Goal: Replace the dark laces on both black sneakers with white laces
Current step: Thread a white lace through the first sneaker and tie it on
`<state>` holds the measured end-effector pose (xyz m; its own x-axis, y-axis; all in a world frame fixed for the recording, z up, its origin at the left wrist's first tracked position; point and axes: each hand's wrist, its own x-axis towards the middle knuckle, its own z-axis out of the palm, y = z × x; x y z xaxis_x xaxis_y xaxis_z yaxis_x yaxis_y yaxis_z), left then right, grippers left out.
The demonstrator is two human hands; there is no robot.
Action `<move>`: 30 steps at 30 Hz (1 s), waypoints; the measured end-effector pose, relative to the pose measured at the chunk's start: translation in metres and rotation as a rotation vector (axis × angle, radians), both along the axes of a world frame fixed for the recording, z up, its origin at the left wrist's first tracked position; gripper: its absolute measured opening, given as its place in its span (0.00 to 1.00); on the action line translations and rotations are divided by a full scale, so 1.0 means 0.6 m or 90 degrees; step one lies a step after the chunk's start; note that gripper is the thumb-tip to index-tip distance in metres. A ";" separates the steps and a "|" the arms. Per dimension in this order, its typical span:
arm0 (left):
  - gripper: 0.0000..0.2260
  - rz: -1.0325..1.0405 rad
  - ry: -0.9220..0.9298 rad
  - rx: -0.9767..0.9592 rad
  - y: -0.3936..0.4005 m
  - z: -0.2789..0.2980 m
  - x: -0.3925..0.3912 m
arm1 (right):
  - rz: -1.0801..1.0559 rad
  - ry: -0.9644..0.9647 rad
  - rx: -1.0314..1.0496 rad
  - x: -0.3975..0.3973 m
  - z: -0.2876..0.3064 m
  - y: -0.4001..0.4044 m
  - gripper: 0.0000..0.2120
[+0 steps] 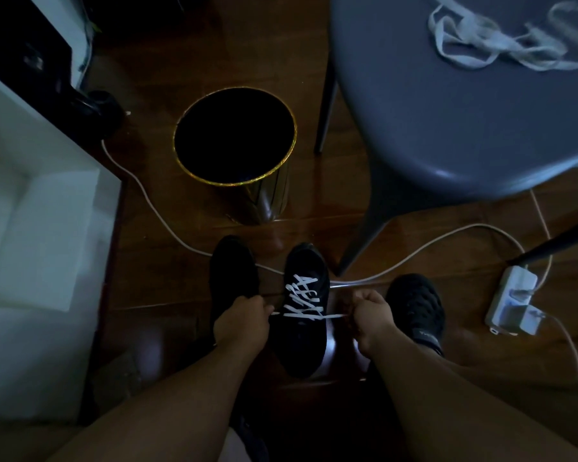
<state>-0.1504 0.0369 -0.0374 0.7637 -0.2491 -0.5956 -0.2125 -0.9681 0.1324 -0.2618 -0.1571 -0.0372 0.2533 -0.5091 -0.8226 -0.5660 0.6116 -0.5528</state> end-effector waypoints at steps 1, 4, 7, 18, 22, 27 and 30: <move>0.16 0.012 0.006 -0.003 0.004 -0.003 0.002 | 0.074 0.012 -0.044 -0.003 -0.003 -0.002 0.11; 0.15 0.025 0.051 -0.073 0.005 -0.008 -0.005 | 0.279 0.032 -0.112 -0.008 -0.009 0.004 0.05; 0.12 0.050 0.044 -0.142 -0.012 -0.005 -0.005 | 0.406 0.022 -0.133 0.003 -0.024 0.014 0.04; 0.11 0.031 0.097 -0.076 -0.062 -0.005 0.004 | 0.573 0.098 -0.204 0.027 -0.020 0.026 0.09; 0.16 0.122 0.147 -0.065 -0.067 -0.012 0.003 | 0.619 0.147 -0.193 0.033 -0.030 0.037 0.27; 0.15 0.043 0.077 0.001 -0.076 -0.011 0.003 | 0.665 0.206 -0.295 0.042 -0.042 0.053 0.20; 0.13 0.082 0.068 0.005 -0.069 -0.016 -0.001 | 0.698 0.206 -0.349 0.039 -0.040 0.053 0.17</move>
